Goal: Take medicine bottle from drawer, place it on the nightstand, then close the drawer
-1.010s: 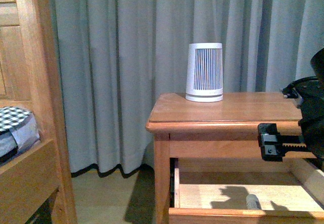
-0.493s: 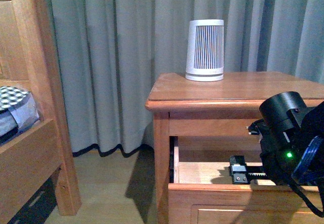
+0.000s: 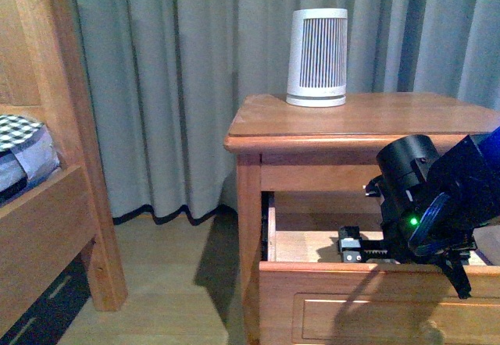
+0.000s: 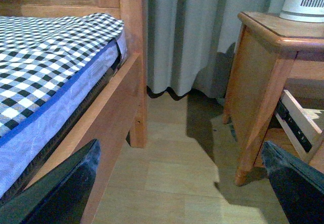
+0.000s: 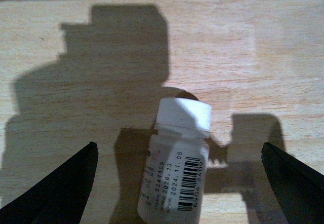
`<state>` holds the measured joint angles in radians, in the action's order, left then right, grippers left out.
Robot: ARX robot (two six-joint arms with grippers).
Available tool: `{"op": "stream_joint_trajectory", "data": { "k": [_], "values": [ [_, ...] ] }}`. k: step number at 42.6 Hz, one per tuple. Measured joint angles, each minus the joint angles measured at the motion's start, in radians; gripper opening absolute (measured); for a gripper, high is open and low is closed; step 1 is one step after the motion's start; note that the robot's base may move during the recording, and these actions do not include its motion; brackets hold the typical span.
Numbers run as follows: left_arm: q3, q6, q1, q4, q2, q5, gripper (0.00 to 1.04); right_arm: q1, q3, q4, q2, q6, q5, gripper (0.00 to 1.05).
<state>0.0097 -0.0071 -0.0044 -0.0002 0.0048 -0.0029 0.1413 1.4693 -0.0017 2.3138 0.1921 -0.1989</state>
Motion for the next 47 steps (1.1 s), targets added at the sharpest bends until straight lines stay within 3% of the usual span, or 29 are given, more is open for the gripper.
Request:
{"op": "stream_joint_trajectory", "data": {
  "k": [2,6,12,14,23,47],
  "values": [
    [0.0,0.0,0.0,0.0,0.0,0.0,0.98,0.003,0.004,-0.008,0.01,0.002,0.002,0.97],
    [0.0,0.0,0.0,0.0,0.0,0.0,0.98,0.008,0.007,-0.019,0.017,0.005,0.009,0.79],
    [0.0,0.0,0.0,0.0,0.0,0.0,0.98,0.01,0.007,-0.016,0.018,0.007,0.005,0.65],
    [0.0,0.0,0.0,0.0,0.0,0.0,0.98,0.01,0.007,-0.012,0.018,0.006,-0.002,0.54],
    [0.0,0.0,0.0,0.0,0.0,0.0,0.98,0.011,-0.008,0.014,0.014,-0.002,-0.025,0.32],
    [0.0,0.0,0.0,0.0,0.0,0.0,0.98,0.03,-0.317,0.064,-0.424,0.027,0.011,0.29]
  ]
}}
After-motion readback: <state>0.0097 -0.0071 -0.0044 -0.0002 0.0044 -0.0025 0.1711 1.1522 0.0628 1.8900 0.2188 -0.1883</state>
